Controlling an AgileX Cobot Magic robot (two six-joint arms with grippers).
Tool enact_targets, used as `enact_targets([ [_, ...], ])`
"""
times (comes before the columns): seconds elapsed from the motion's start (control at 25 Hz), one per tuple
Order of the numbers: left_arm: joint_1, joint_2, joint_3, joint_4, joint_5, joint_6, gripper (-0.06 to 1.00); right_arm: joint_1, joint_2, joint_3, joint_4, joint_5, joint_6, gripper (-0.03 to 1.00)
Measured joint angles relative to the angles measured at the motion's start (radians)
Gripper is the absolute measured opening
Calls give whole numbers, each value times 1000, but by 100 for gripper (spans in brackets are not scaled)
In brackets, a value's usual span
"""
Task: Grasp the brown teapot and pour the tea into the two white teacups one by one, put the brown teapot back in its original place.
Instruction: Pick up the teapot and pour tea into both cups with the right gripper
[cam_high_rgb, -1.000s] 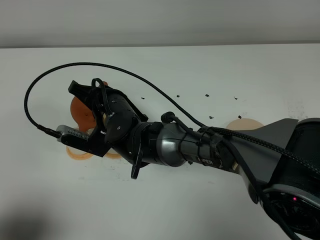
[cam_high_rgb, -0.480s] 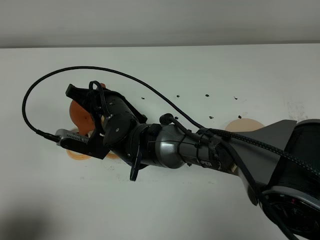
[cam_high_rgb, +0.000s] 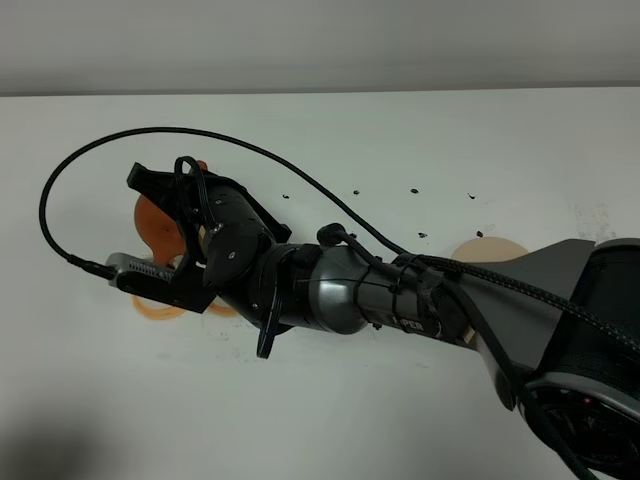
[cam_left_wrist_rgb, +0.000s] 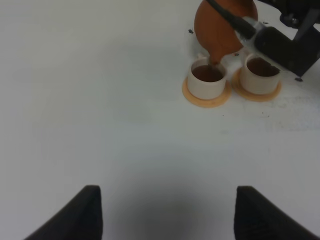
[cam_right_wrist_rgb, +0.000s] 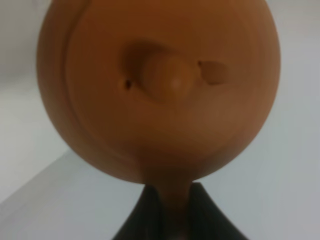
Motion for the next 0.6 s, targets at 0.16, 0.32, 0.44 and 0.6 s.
enact_targets([
  [0.16, 0, 0, 0, 0, 0, 0, 58, 0, 0, -6, -2, -6, -2, 12],
  [0.32, 0, 0, 0, 0, 0, 0, 58, 0, 0, -6, -3, -15, -3, 12],
  [0.44, 0, 0, 0, 0, 0, 0, 58, 0, 0, -6, -4, -16, -3, 12],
  [0.6, 0, 0, 0, 0, 0, 0, 58, 0, 2, -6, -5, -18, -3, 12],
])
